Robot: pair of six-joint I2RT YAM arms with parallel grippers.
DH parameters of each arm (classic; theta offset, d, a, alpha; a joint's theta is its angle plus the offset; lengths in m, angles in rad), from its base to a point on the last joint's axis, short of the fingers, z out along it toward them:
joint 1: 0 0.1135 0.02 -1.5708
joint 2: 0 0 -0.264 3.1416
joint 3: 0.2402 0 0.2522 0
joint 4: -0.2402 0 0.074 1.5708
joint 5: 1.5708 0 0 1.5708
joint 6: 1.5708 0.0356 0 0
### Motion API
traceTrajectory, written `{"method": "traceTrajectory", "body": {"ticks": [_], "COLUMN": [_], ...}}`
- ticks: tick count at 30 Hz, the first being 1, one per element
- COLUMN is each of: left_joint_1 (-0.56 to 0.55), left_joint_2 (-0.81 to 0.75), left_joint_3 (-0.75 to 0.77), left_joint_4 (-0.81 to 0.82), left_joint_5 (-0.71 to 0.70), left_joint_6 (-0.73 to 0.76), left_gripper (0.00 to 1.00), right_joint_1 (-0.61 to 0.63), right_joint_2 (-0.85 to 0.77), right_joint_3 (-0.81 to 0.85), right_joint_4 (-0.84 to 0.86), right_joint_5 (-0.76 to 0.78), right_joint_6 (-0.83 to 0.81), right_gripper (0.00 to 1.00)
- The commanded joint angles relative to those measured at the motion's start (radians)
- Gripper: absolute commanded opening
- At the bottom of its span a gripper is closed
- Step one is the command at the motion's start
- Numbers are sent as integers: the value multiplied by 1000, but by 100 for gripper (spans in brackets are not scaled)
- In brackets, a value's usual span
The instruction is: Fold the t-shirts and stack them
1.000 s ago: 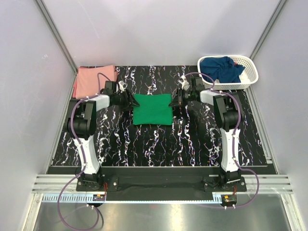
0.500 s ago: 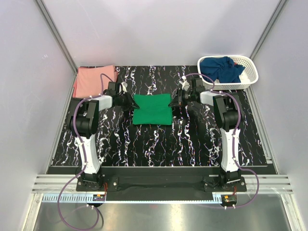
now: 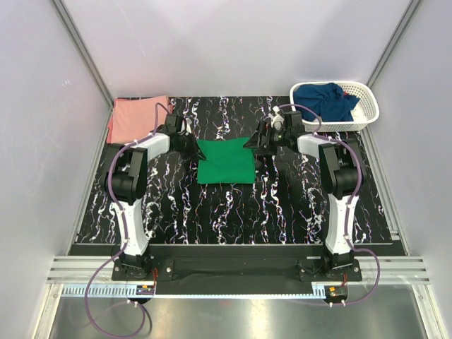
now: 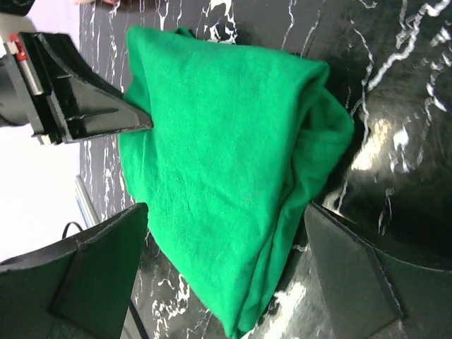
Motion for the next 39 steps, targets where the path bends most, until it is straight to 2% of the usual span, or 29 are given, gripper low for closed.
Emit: {"method": "traceTrajectory", "body": {"ticks": [1,12,17,23,25,27,30,32,35,39], "left_joint_1": [-8,-48,-46,-48,-48,-42,-12,6,15,20], "left_joint_2": [-90,-121,-113,-114,-130,-139,-139,-131,-127,-140], "left_joint_3": [61,197,152,49,-1,-20,-45,-55,-65,-121], "left_joint_4": [-71,-279,-284,-247,-221,-217,-183,-140,-111,-105], "left_joint_5": [-58,-230,-241,-259,-279,-296,-246,-209,-190,-261], "left_joint_6": [36,64,33,-19,-31,-40,-33,-19,-34,-97], "left_gripper": [0,0,0,0,15,21,47,55,63,66], "right_joint_1": [-5,-6,-6,-5,-5,-3,-5,-5,-5,-5], "right_joint_2": [-104,-369,-350,-284,-261,-262,-270,-279,-290,-310], "right_joint_3": [-47,-150,-112,-93,-79,-84,-83,-79,-76,-70], "right_joint_4": [26,-45,-144,-167,-190,-192,-212,-230,-240,-253], "right_joint_5": [74,225,222,240,242,243,245,240,246,246], "right_joint_6": [33,-17,-51,-17,-19,-21,-34,-43,-53,-53], "right_gripper": [100,100,100,100,100,100,100,100,100,100]}}
